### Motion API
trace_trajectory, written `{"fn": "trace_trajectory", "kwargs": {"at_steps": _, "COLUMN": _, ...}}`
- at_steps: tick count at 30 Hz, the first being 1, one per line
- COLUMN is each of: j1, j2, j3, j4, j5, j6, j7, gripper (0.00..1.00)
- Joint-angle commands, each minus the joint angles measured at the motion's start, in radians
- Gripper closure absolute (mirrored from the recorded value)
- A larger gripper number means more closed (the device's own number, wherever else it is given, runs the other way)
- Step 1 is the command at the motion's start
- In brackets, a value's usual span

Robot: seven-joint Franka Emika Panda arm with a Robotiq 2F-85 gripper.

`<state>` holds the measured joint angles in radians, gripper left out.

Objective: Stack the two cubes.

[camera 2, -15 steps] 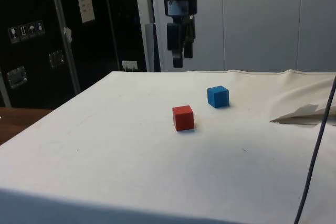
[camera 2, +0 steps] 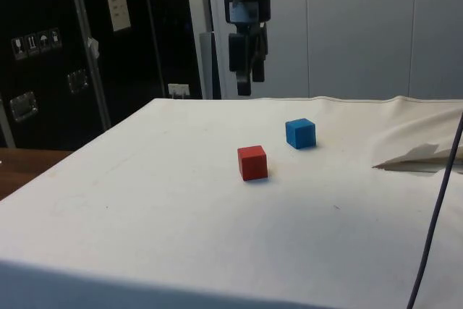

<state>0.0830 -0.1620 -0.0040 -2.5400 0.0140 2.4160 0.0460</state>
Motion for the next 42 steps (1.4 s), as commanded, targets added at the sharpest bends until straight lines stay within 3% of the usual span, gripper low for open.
{"fn": "trace_trajectory", "kwargs": {"at_steps": 1, "j1": 0.0, "j2": 0.0, "j3": 0.002, "j4": 0.0, "j5": 0.0, "j6": 0.0, "j7": 0.001, "gripper": 0.0}}
{"fn": "trace_trajectory", "kwargs": {"at_steps": 9, "j1": -0.001, "j2": 0.018, "j3": 0.043, "j4": 0.02, "j5": -0.022, "j6": -0.002, "j7": 0.052, "gripper": 0.0}}
{"fn": "trace_trajectory", "kwargs": {"at_steps": 10, "j1": 0.0, "j2": 0.008, "j3": 0.036, "j4": 0.012, "j5": -0.002, "j6": 0.0, "j7": 0.029, "gripper": 0.0}}
{"fn": "trace_trajectory", "kwargs": {"at_steps": 12, "j1": 0.0, "j2": 0.029, "j3": 0.06, "j4": 0.031, "j5": -0.025, "j6": -0.002, "j7": 0.068, "gripper": 0.0}}
{"fn": "trace_trajectory", "kwargs": {"at_steps": 18, "j1": 0.001, "j2": 0.06, "j3": 0.093, "j4": 0.057, "j5": -0.028, "j6": 0.002, "j7": 0.094, "gripper": 0.0}}
{"fn": "trace_trajectory", "kwargs": {"at_steps": 22, "j1": 0.001, "j2": 0.068, "j3": 0.099, "j4": 0.061, "j5": -0.026, "j6": 0.003, "j7": 0.094, "gripper": 0.0}}
{"fn": "trace_trajectory", "kwargs": {"at_steps": 42, "j1": 0.002, "j2": 0.131, "j3": 0.116, "j4": 0.057, "j5": -0.016, "j6": 0.086, "j7": -0.049, "gripper": 0.0}}
